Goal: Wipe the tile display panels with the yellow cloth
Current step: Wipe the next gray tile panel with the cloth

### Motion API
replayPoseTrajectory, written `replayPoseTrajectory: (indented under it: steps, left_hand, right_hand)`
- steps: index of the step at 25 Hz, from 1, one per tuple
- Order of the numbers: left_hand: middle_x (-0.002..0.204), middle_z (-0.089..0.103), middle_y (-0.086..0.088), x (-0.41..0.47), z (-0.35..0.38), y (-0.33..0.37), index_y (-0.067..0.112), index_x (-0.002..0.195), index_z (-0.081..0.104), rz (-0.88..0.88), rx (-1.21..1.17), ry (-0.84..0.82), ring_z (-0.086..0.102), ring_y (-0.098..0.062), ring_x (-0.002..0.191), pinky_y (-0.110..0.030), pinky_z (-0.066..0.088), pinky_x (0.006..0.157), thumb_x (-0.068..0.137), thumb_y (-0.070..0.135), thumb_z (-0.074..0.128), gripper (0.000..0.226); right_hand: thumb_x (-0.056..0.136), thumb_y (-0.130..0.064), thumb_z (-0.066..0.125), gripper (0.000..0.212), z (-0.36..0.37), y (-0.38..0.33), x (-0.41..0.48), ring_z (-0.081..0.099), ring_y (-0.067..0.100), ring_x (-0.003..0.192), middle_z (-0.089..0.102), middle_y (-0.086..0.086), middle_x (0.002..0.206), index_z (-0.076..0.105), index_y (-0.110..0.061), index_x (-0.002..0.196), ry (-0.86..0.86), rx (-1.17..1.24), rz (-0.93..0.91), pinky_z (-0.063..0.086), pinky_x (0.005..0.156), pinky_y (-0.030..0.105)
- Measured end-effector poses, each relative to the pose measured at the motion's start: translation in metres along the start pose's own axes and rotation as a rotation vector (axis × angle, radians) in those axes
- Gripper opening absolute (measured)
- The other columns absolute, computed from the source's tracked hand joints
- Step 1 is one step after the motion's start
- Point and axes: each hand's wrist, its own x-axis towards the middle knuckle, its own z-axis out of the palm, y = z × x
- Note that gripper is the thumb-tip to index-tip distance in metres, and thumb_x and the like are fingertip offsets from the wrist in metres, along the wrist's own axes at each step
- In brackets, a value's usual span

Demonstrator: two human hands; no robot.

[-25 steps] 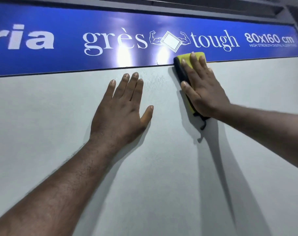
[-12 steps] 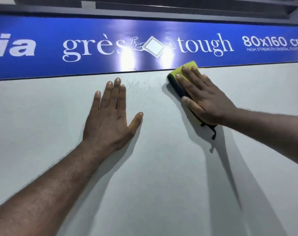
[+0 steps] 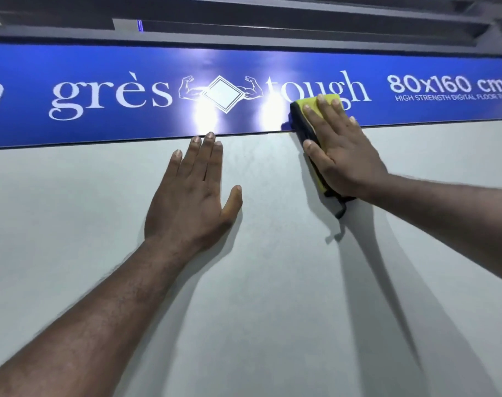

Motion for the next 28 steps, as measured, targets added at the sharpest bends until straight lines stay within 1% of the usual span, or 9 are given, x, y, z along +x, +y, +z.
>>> replayPoseTrajectory:
  steps: [2, 5, 6, 10, 15, 19, 21, 25, 28]
  left_hand:
    - [0.183, -0.002, -0.005, -0.001, 0.001, -0.001, 0.01, 0.174, 0.004, -0.002, 0.008, 0.002, -0.001, -0.02, 0.169, -0.04, -0.005, 0.136, 0.102, 0.06, 0.008, 0.088]
    - [0.183, -0.001, -0.005, -0.001, 0.004, -0.001, 0.01, 0.174, 0.004, 0.007, 0.016, 0.034, -0.001, -0.02, 0.169, -0.04, -0.005, 0.136, 0.103, 0.06, 0.009, 0.087]
    - [0.183, -0.001, -0.006, -0.002, 0.005, -0.001, 0.01, 0.174, 0.004, 0.007, 0.016, 0.04, -0.001, -0.02, 0.169, -0.04, -0.004, 0.136, 0.104, 0.059, 0.009, 0.086]
    - [0.183, 0.004, -0.008, -0.004, 0.007, 0.001, 0.008, 0.174, 0.008, 0.007, 0.009, 0.065, 0.003, -0.022, 0.169, -0.043, 0.0, 0.137, 0.105, 0.058, 0.012, 0.086]
    - [0.181, 0.01, -0.013, -0.003, 0.012, -0.002, 0.004, 0.173, 0.014, 0.034, 0.015, 0.115, 0.01, -0.026, 0.168, -0.046, 0.005, 0.137, 0.107, 0.055, 0.015, 0.084]
    - [0.181, 0.01, -0.014, -0.003, 0.013, -0.003, 0.003, 0.172, 0.015, 0.03, 0.02, 0.12, 0.009, -0.026, 0.168, -0.047, 0.005, 0.137, 0.108, 0.055, 0.016, 0.083]
    - [0.182, 0.006, -0.013, -0.002, 0.013, -0.003, 0.004, 0.173, 0.011, 0.033, 0.025, 0.103, 0.005, -0.026, 0.169, -0.047, 0.003, 0.137, 0.108, 0.061, 0.013, 0.086]
    - [0.181, 0.007, -0.015, -0.005, 0.011, -0.003, 0.009, 0.174, 0.014, 0.042, 0.052, 0.075, 0.005, -0.029, 0.168, -0.05, 0.005, 0.136, 0.106, 0.072, 0.015, 0.092]
    - [0.182, 0.002, -0.01, 0.0, 0.008, 0.002, 0.008, 0.174, 0.014, 0.072, 0.05, 0.069, 0.001, -0.024, 0.169, -0.047, -0.001, 0.136, 0.104, 0.073, 0.017, 0.095]
  right_hand:
    - [0.111, -0.048, 0.03, 0.064, 0.004, -0.008, -0.008, -0.013, 0.011, 0.163, -0.006, -0.011, 0.178, 0.007, -0.037, 0.17, 0.018, -0.007, 0.0, 0.003, 0.133, 0.046]
    - [0.111, -0.047, 0.034, 0.065, 0.01, 0.006, -0.045, -0.009, 0.011, 0.164, -0.003, -0.012, 0.178, 0.01, -0.033, 0.171, -0.013, -0.08, -0.269, 0.004, 0.133, 0.043]
    - [0.11, -0.047, 0.033, 0.066, 0.007, 0.014, -0.043, -0.009, 0.011, 0.164, -0.003, -0.013, 0.178, 0.01, -0.034, 0.17, -0.02, -0.082, -0.27, 0.006, 0.133, 0.044]
    - [0.11, -0.05, 0.029, 0.064, 0.005, -0.003, -0.002, -0.013, 0.008, 0.162, -0.005, -0.015, 0.178, 0.007, -0.04, 0.17, 0.015, 0.028, 0.103, 0.002, 0.133, 0.046]
    - [0.112, -0.047, 0.031, 0.064, 0.008, 0.0, -0.05, -0.009, 0.01, 0.164, -0.002, -0.013, 0.178, 0.011, -0.033, 0.17, -0.035, -0.08, -0.238, 0.004, 0.133, 0.042]
    - [0.109, -0.051, 0.028, 0.066, -0.003, 0.017, -0.015, -0.011, 0.009, 0.163, -0.004, -0.013, 0.178, 0.007, -0.038, 0.17, 0.041, 0.005, 0.156, 0.005, 0.133, 0.048]
    - [0.111, -0.049, 0.03, 0.065, 0.002, 0.005, -0.014, -0.012, 0.01, 0.163, -0.006, -0.014, 0.178, 0.006, -0.037, 0.17, 0.027, -0.004, 0.132, 0.001, 0.133, 0.042]
    - [0.111, -0.048, 0.032, 0.066, 0.003, 0.034, -0.063, -0.008, 0.011, 0.164, -0.003, -0.012, 0.178, 0.01, -0.032, 0.171, -0.027, -0.096, -0.176, 0.005, 0.133, 0.042]
    - [0.109, -0.051, 0.029, 0.066, -0.013, 0.061, -0.034, -0.009, 0.011, 0.164, -0.003, -0.014, 0.178, 0.007, -0.038, 0.17, 0.002, -0.008, 0.12, 0.008, 0.133, 0.048]
